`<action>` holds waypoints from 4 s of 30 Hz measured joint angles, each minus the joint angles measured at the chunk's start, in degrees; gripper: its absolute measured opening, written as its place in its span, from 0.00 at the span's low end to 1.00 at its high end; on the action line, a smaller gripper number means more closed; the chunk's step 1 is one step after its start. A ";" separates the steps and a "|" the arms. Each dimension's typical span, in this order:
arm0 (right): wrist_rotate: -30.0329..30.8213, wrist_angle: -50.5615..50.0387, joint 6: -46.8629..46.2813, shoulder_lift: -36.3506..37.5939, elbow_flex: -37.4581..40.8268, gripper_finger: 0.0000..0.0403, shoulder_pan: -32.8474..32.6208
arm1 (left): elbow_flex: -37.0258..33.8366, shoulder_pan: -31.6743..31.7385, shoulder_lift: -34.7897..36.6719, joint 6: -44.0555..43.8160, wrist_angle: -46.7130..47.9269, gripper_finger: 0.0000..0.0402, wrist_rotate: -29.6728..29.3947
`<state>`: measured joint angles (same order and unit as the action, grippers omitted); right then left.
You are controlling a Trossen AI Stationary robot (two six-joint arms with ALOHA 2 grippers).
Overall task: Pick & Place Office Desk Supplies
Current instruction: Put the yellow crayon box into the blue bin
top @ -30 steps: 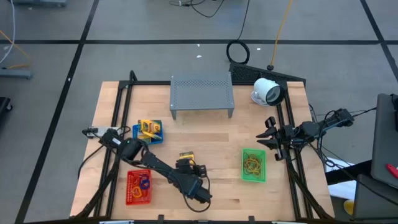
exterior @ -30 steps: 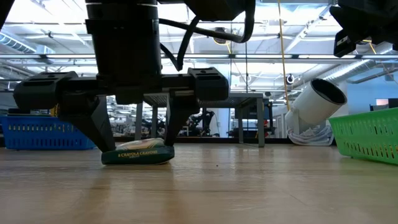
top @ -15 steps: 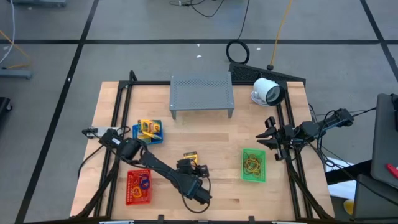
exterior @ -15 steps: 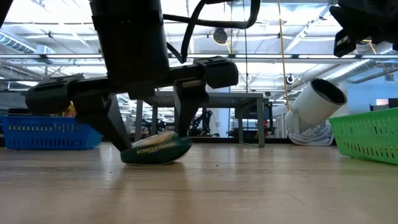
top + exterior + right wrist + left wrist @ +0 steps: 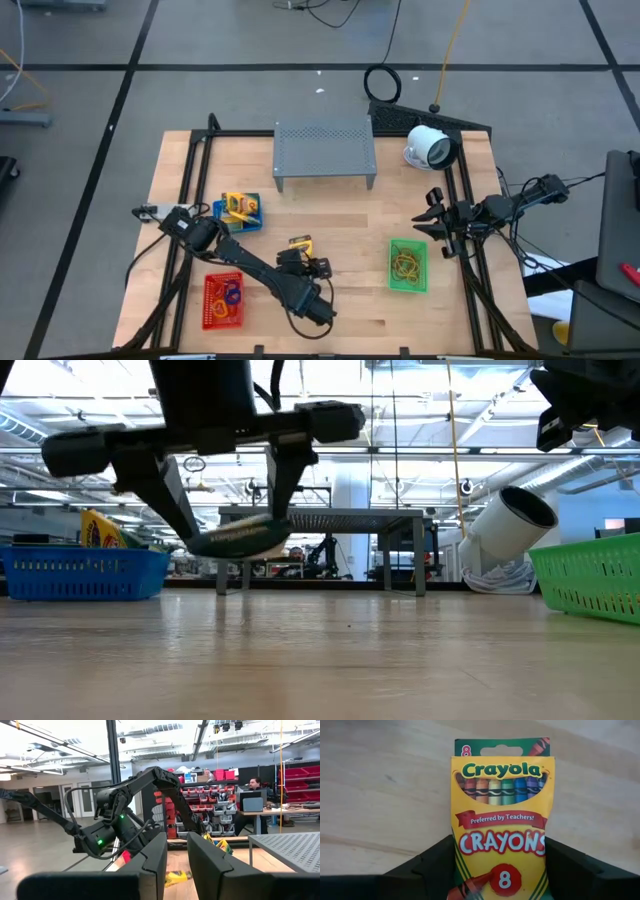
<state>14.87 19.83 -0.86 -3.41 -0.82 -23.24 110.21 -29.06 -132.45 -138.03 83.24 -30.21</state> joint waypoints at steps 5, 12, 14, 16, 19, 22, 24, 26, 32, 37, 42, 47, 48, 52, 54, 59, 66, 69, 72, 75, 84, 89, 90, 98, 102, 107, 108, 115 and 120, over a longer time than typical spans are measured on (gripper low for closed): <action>0.00 0.01 0.02 -0.01 0.00 0.16 0.00 | 0.00 -0.22 1.34 -3.40 3.60 0.67 -1.17; 0.00 0.03 0.02 0.01 0.00 0.16 0.00 | 0.05 -0.31 3.90 -6.37 6.72 0.62 -2.97; 0.00 -0.04 0.01 -0.01 0.00 0.16 0.01 | 0.05 -0.12 4.66 -6.34 6.81 0.62 -4.44; 0.00 0.05 0.00 -0.01 0.00 0.16 0.00 | 0.05 0.14 5.16 -6.54 6.77 0.64 -6.38; 0.00 0.03 0.01 -0.01 0.00 0.16 0.00 | 0.05 0.87 5.24 -6.87 6.80 0.66 -8.62; 0.00 0.03 0.00 -0.01 0.00 0.16 0.01 | 0.05 2.12 5.55 -6.64 6.75 0.66 -9.02; 0.00 0.00 0.00 -0.01 0.00 0.16 0.00 | 0.05 3.29 5.63 -6.47 6.85 0.65 -9.21; 0.00 0.02 0.01 0.00 0.00 0.16 0.01 | 0.05 4.63 5.57 -5.95 6.71 0.64 -9.28; 0.00 0.01 0.00 -0.01 0.00 0.16 0.01 | -0.17 8.84 5.98 -2.14 6.62 0.65 -9.89; 0.00 0.02 0.01 -0.01 0.00 0.16 0.00 | -1.39 11.19 9.55 -0.51 6.72 0.68 -12.34; 0.00 -0.01 0.01 -0.01 0.00 0.16 0.02 | -12.45 11.52 17.05 -5.03 6.78 0.65 -13.41; 0.00 0.03 0.01 -0.01 0.00 0.16 0.00 | -26.25 10.48 26.97 -13.19 6.87 0.61 -12.44; 0.00 0.02 0.00 0.01 0.00 0.16 0.00 | -28.72 10.31 28.76 -14.17 6.81 0.61 -11.64; 0.00 -0.01 0.01 0.01 0.00 0.16 0.00 | -36.75 11.32 35.08 -15.42 6.77 0.65 -8.29; 0.00 0.01 0.02 -0.01 0.00 0.16 0.01 | -39.65 12.27 37.46 -15.61 6.82 0.66 -7.51; 0.00 0.00 0.00 -0.01 0.00 0.16 0.02 | -44.57 14.46 41.51 -14.81 6.80 0.64 -8.19; 0.00 0.01 0.02 -0.01 0.00 0.16 0.00 | -47.86 17.47 42.63 -13.08 6.69 0.65 -8.03; 0.00 0.01 0.02 -0.01 0.00 0.16 0.00 | -47.93 18.56 42.63 -13.15 6.71 0.68 -7.70; 0.00 0.01 0.01 -0.01 0.00 0.16 0.00 | -47.93 19.44 42.63 -12.98 6.75 0.69 -8.13; 0.00 0.01 0.00 -0.01 0.00 0.16 0.00 | -47.93 20.49 42.61 -10.93 6.73 0.69 -8.60; 0.00 0.02 0.00 -0.01 0.00 0.16 0.02 | -50.05 21.69 41.69 -10.75 6.60 0.65 -7.92; 0.00 0.01 0.00 -0.01 0.00 0.16 0.00 | -50.89 21.03 41.69 -12.11 5.71 0.68 -7.88; 0.00 0.02 0.01 -0.01 0.00 0.16 0.01 | -51.20 21.05 41.69 -12.08 4.75 0.68 -7.87; 0.00 0.01 0.00 -0.01 0.00 0.16 0.00 | -52.87 21.05 41.69 -10.27 -0.57 0.66 -7.70; 0.00 0.01 0.02 0.00 0.00 0.16 0.00 | -54.49 21.05 41.69 -9.60 -3.48 0.67 -6.19; 0.00 0.01 0.00 -0.01 0.00 0.16 0.02 | -56.18 20.62 41.68 -9.32 -6.59 0.69 -3.77; 0.00 0.01 0.01 -0.01 0.00 0.16 0.01 | -56.19 20.42 41.69 -9.48 -6.88 0.69 -3.52; 0.00 0.01 0.02 -0.01 0.00 0.16 0.00 | -56.19 19.07 41.67 -11.18 -7.38 0.70 -1.61; 0.00 0.01 0.02 -0.01 0.00 0.16 0.00 | -56.19 18.61 41.67 -10.56 -8.05 0.74 -0.80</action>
<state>14.87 19.84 -0.84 -3.42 -0.82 -23.24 54.02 -10.45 -90.78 -148.59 75.19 -31.01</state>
